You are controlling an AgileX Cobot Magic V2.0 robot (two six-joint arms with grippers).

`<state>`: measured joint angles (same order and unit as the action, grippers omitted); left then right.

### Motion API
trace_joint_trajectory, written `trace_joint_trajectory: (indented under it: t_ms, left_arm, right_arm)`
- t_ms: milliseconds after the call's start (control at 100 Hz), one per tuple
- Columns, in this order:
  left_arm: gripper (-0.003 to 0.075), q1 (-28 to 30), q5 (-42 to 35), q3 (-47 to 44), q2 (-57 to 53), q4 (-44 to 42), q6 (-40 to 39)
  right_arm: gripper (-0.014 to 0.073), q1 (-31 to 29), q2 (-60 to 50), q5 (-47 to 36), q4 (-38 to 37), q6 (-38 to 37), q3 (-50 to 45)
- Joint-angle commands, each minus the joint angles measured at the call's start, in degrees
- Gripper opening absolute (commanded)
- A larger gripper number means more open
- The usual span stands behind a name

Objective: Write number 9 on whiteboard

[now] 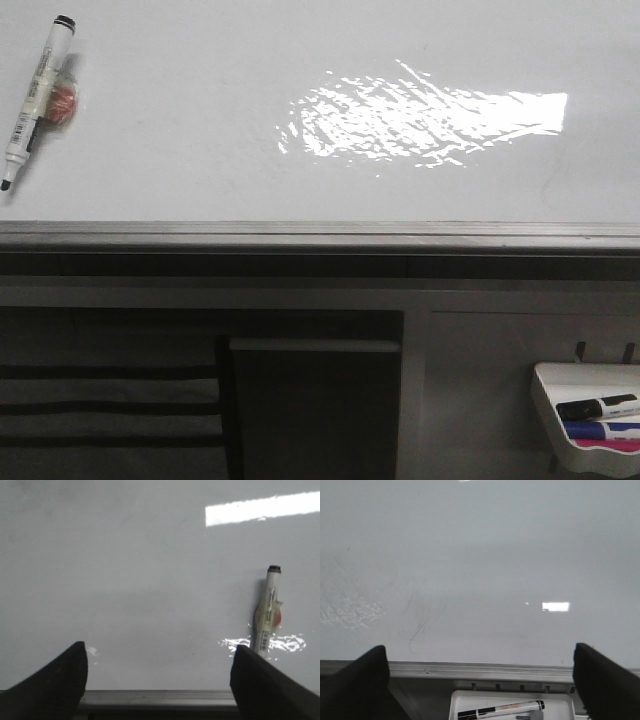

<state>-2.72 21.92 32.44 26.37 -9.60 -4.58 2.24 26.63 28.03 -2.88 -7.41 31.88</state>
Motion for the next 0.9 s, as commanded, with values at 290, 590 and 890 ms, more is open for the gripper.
trace_joint_trajectory:
  t_ms: [290,590,890]
  left_arm:
    - [0.0545,-11.0,-12.7,2.2,18.6,1.2,1.5]
    - [0.0545,-13.2,-28.4,2.3,34.9,1.2,1.5]
    - [0.0513,-13.2,-35.3,5.9,47.8,-0.7,1.5]
  right_arm:
    - [0.0657,-0.3,0.6,-4.1,1.1,0.3,2.1]
    - [0.0657,-0.3,0.6,-4.1,1.1,0.3,2.1]
    - [0.0657,-0.3,0.6,-4.1,1.1,0.3,2.1]
